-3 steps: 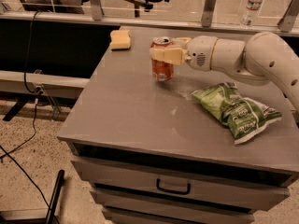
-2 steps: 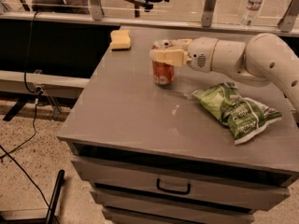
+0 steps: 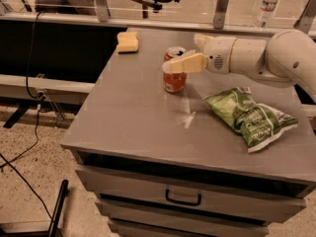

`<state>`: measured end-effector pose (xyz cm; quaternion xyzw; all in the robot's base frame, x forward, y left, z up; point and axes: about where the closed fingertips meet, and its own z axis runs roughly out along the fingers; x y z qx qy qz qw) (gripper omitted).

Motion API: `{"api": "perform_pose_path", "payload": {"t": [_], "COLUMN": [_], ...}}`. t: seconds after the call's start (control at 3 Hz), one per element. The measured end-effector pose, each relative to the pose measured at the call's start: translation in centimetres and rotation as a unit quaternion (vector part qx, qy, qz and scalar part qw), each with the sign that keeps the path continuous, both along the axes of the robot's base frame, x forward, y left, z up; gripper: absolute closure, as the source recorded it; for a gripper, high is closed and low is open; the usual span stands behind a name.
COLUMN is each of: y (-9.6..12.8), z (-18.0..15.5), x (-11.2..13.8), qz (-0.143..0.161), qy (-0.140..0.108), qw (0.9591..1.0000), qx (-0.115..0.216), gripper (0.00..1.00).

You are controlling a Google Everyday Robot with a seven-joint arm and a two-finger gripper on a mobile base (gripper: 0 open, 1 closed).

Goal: Place coke can upright

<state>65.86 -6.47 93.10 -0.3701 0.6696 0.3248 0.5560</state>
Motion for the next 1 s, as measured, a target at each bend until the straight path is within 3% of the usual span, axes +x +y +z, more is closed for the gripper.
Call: {"api": "perform_pose_path", "payload": {"t": [0.33, 0.67, 1.0], "y": [-3.8, -7.3, -7.3], "z": [2.1, 4.5, 4.5], "x": [-0.7, -1.7, -1.7], "qz": [-0.042, -0.075, -0.075], "qy": [-0.033, -0.067, -0.067], "qw": [0.9956, 0.9901, 0.9901], "qx": [-0.077, -0.099, -0.099], "gripper": [0.00, 0.00, 0.00]}}
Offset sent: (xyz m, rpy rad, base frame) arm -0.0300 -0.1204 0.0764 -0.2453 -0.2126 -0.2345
